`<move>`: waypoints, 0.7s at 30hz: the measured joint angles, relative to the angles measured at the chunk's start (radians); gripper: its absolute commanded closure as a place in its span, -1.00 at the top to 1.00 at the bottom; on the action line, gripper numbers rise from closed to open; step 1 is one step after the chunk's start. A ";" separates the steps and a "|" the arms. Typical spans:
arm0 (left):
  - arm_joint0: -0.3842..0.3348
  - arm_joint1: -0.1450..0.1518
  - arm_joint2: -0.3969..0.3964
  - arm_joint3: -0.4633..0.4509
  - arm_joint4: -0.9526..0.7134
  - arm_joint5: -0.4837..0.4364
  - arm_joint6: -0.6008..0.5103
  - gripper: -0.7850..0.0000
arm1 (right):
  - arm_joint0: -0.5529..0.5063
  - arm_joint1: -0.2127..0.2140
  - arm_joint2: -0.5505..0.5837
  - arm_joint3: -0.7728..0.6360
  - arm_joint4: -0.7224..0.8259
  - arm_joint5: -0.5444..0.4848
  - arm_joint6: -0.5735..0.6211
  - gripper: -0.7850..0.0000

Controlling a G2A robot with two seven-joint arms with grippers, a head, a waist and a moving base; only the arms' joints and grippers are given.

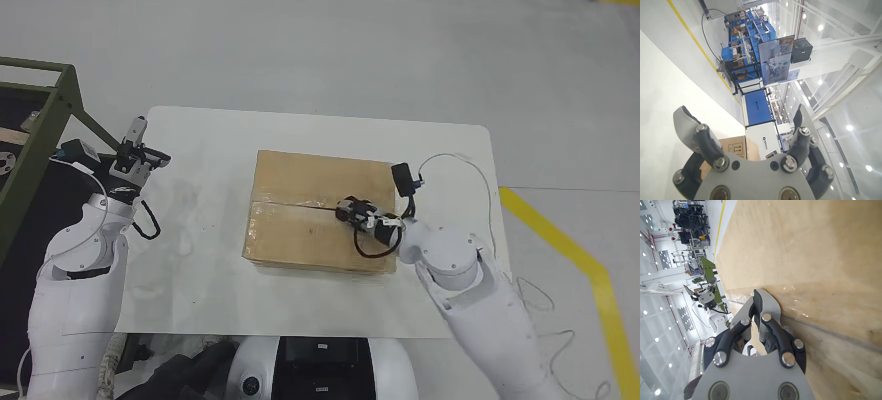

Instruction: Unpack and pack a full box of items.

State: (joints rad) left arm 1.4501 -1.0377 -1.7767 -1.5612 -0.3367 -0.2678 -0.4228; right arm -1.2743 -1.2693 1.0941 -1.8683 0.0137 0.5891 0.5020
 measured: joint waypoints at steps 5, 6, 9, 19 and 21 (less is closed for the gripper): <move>0.000 0.000 0.000 0.000 0.000 0.000 0.000 1.00 | -0.051 0.011 0.068 -0.006 0.022 -0.030 0.001 -1.00; 0.000 0.000 0.000 0.000 0.000 0.000 0.000 1.00 | -0.064 0.014 0.087 -0.006 0.029 -0.038 0.001 -1.00; 0.000 0.000 0.000 0.000 0.000 0.000 0.000 1.00 | -0.093 0.022 0.130 -0.018 0.039 -0.057 0.010 -1.00; 0.000 0.000 0.000 0.000 0.000 0.000 0.000 1.00 | -0.184 0.040 0.229 -0.087 0.043 -0.090 0.009 -1.00; 0.000 0.000 0.000 0.000 0.000 0.000 0.000 1.00 | -0.197 0.043 0.245 -0.094 0.046 -0.096 0.003 -1.00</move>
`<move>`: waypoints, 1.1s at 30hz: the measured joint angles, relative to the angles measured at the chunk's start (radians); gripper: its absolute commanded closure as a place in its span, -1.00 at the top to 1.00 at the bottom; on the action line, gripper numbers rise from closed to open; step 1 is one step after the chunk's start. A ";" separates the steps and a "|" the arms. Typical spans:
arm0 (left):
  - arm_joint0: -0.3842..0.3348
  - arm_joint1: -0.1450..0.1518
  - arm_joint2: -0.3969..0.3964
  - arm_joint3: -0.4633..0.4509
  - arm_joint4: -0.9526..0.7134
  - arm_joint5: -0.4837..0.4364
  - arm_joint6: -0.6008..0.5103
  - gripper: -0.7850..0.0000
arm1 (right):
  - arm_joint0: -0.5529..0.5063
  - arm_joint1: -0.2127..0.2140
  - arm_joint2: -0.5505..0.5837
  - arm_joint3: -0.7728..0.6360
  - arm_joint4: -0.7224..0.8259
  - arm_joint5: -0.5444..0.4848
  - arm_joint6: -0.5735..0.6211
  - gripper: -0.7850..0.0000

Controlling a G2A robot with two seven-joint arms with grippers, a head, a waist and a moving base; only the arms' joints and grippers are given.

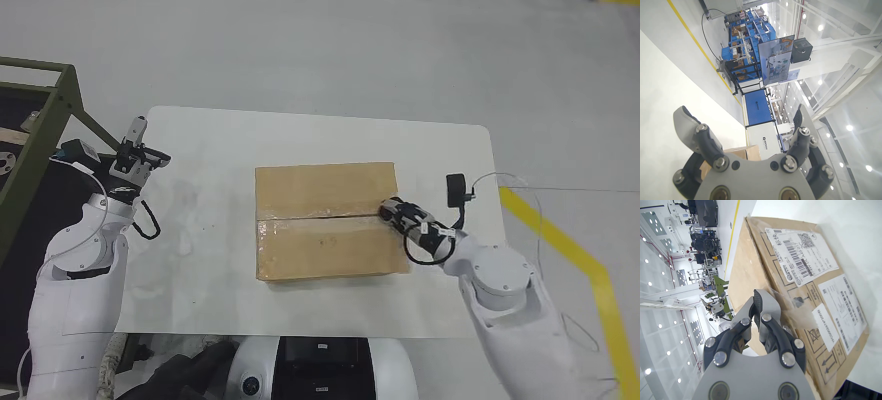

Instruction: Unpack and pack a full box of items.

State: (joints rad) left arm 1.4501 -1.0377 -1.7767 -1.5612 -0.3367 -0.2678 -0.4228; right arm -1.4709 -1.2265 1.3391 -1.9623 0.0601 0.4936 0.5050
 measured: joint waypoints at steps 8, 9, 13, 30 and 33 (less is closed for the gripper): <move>0.000 0.000 0.000 0.000 0.000 0.000 0.000 1.00 | -0.040 0.007 0.075 -0.002 0.034 -0.029 -0.040 -1.00; 0.000 0.000 0.000 0.000 0.000 0.000 0.000 1.00 | -0.047 0.007 0.088 -0.001 0.042 -0.040 -0.043 -1.00; 0.000 0.000 0.000 0.000 0.000 0.000 0.000 1.00 | -0.076 0.011 0.148 -0.011 0.082 -0.087 -0.052 -1.00; 0.000 0.000 0.000 0.000 0.000 0.000 0.000 1.00 | -0.068 0.037 0.317 -0.084 0.058 -0.063 -0.015 -1.00; 0.000 0.000 0.000 0.000 0.000 0.000 0.000 1.00 | -0.063 0.040 0.324 -0.099 0.033 -0.044 -0.019 -1.00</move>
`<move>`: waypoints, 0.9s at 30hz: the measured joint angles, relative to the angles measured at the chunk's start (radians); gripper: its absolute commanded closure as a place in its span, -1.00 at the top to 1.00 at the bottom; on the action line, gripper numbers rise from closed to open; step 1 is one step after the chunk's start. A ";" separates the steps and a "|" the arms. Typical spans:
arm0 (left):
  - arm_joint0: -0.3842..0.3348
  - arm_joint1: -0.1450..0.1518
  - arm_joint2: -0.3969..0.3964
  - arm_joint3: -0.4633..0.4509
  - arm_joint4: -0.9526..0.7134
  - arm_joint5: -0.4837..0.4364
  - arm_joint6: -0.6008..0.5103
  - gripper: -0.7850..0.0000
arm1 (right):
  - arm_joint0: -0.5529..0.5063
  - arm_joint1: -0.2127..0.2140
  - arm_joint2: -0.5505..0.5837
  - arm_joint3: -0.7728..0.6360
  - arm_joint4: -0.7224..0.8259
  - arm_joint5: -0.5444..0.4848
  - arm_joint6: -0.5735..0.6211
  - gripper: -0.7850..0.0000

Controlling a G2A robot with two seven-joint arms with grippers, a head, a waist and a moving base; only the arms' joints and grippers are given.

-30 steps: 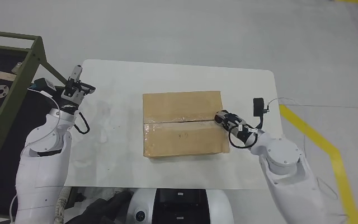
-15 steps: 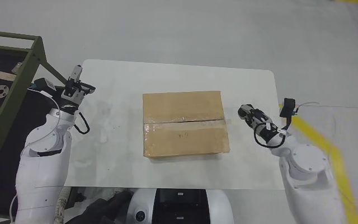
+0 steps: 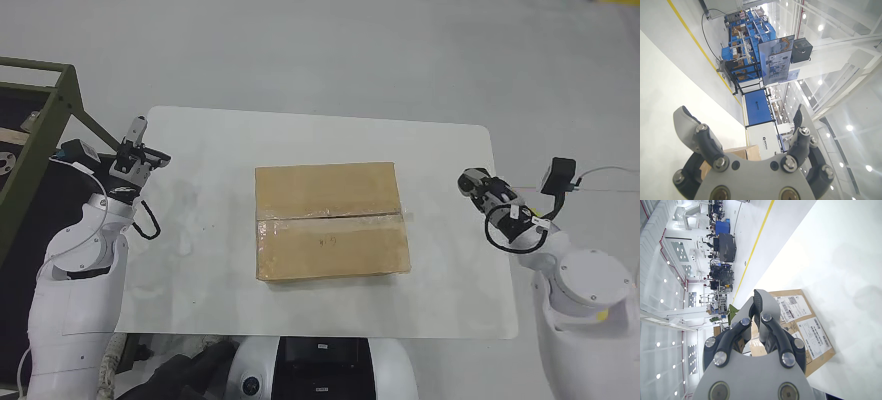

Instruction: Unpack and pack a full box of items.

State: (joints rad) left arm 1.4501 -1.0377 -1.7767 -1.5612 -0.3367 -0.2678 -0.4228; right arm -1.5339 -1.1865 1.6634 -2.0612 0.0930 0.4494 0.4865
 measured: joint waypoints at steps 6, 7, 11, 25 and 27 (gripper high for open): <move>0.000 0.000 0.000 0.000 0.000 0.000 0.000 1.00 | 0.007 0.003 0.012 -0.013 -0.001 -0.026 -0.005 1.00; 0.000 0.000 0.000 0.000 0.000 0.000 0.000 1.00 | 0.007 0.004 0.015 -0.012 -0.011 -0.034 -0.004 -0.99; 0.000 0.000 0.000 0.000 0.000 0.000 0.000 1.00 | 0.006 0.005 0.017 -0.011 -0.019 -0.036 -0.004 -0.64; 0.000 0.000 0.000 0.000 0.000 0.000 0.000 1.00 | 0.006 0.005 0.017 -0.011 -0.019 -0.036 -0.004 0.97; 0.000 0.000 0.000 0.000 0.000 0.000 0.000 1.00 | 0.006 0.005 0.017 -0.011 -0.019 -0.036 -0.004 1.00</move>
